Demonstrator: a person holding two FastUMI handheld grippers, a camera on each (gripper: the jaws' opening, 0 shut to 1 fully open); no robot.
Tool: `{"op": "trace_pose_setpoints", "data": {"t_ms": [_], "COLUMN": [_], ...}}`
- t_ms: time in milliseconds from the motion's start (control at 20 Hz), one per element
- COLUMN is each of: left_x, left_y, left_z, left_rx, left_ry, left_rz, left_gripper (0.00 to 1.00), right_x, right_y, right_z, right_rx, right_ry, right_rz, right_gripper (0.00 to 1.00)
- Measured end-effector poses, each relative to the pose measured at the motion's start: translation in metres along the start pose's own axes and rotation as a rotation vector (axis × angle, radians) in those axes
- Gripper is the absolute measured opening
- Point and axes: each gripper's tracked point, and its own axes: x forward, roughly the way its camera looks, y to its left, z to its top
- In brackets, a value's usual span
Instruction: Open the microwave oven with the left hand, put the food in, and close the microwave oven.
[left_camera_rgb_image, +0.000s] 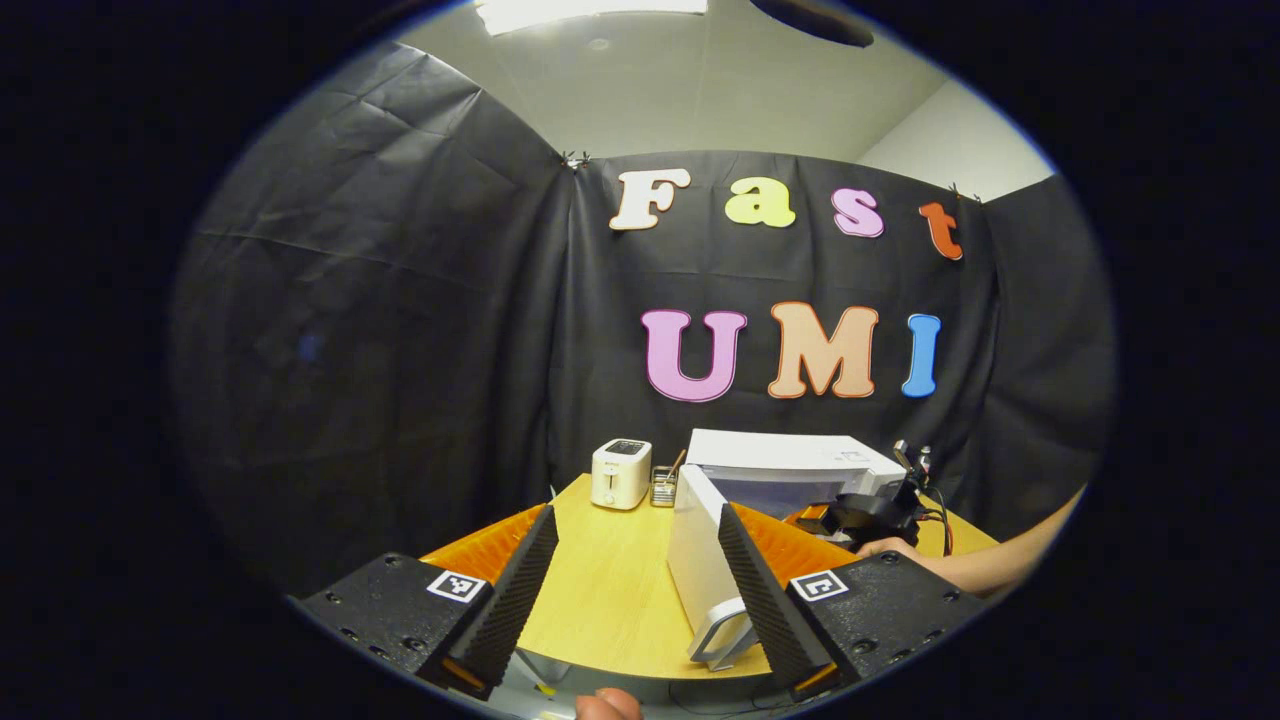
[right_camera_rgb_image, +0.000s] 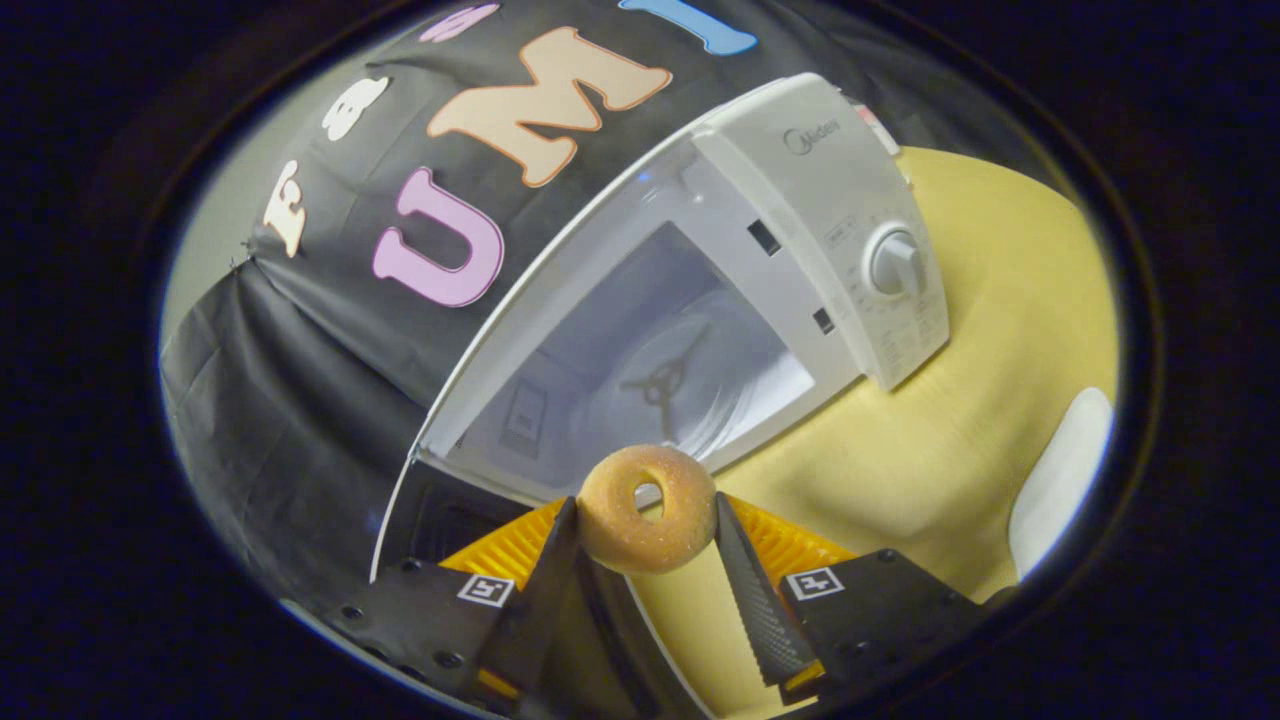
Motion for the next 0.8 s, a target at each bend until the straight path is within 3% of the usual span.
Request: {"op": "trace_pose_setpoints", "data": {"t_ms": [800], "left_x": [-0.002], "left_y": [0.029], "left_z": [-0.017], "left_rx": [0.003], "left_ry": [0.067], "left_rz": [0.105], "left_gripper": [0.95], "right_x": [0.098], "right_y": [-0.004], "right_z": [0.028], "right_rx": [0.295], "right_ry": [-0.172], "right_rz": [-0.111], "right_gripper": [0.75]}}
